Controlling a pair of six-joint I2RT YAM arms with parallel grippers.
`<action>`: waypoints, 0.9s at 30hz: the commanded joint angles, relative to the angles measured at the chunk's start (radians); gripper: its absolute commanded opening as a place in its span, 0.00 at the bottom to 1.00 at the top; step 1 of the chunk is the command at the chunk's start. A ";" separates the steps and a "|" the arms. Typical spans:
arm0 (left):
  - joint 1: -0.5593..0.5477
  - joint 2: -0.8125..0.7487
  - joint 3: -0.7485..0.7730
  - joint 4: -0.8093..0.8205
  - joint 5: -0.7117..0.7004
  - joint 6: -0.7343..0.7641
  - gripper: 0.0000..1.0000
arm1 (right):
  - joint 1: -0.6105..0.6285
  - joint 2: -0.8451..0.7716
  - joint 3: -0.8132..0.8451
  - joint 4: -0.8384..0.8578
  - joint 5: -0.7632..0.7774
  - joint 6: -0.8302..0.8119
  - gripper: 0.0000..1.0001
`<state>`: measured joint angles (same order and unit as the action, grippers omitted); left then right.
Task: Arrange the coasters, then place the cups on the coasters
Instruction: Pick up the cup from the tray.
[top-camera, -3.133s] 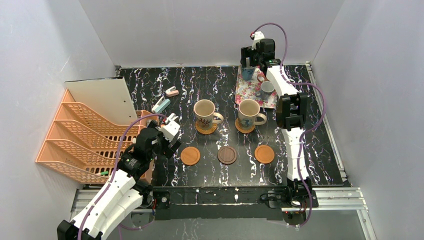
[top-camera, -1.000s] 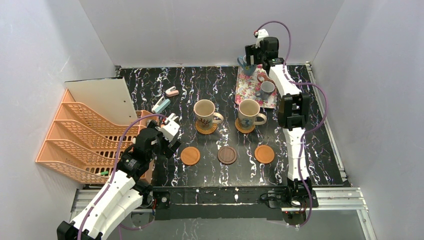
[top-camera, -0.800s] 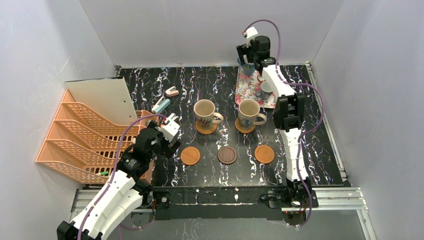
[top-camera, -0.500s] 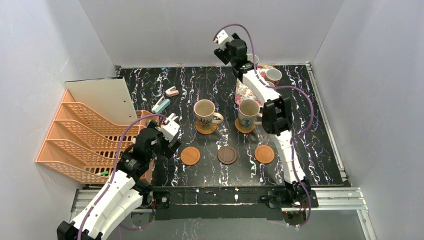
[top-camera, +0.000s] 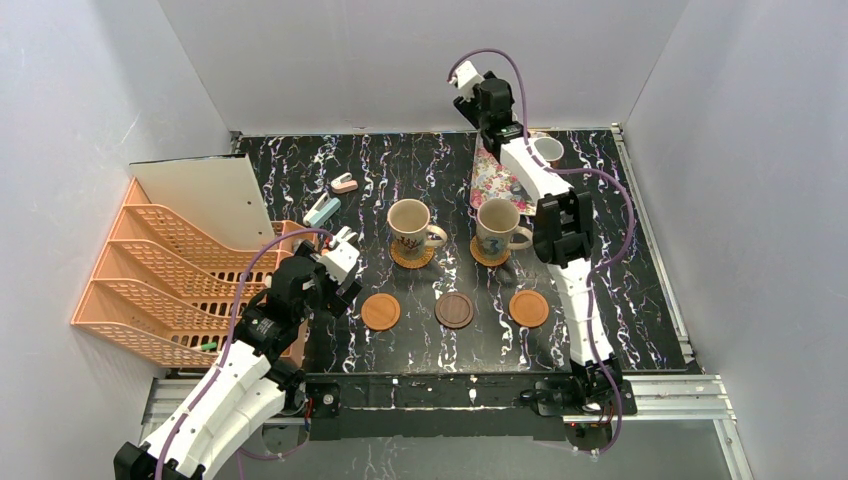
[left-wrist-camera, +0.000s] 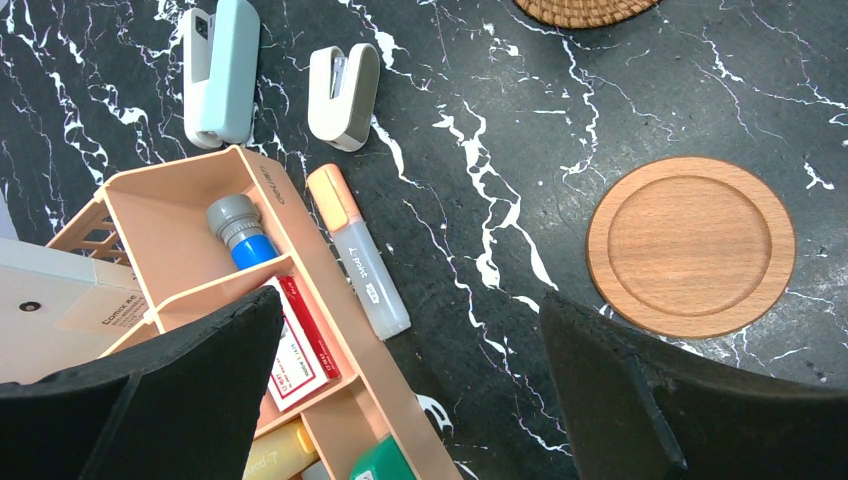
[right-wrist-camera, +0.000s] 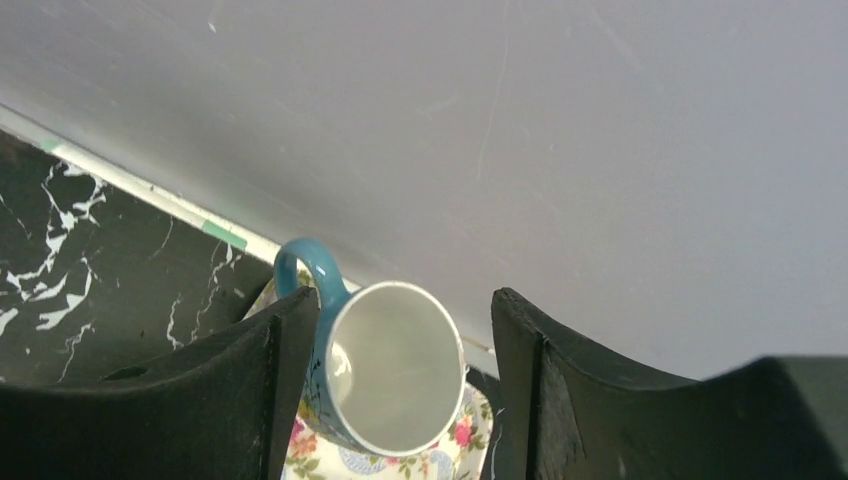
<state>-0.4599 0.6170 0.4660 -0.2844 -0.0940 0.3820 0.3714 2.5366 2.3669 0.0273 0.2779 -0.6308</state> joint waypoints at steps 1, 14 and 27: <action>0.004 -0.013 -0.010 0.007 -0.008 -0.002 0.98 | -0.023 -0.038 0.014 -0.086 -0.027 0.095 0.71; 0.004 -0.009 -0.010 0.004 -0.010 -0.001 0.98 | -0.113 -0.024 0.066 -0.240 -0.240 0.324 0.61; 0.004 -0.008 -0.011 0.005 -0.015 0.000 0.98 | -0.132 -0.034 0.042 -0.280 -0.416 0.299 0.37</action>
<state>-0.4599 0.6155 0.4656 -0.2844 -0.0956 0.3820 0.2340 2.5366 2.3802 -0.2485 -0.0677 -0.3210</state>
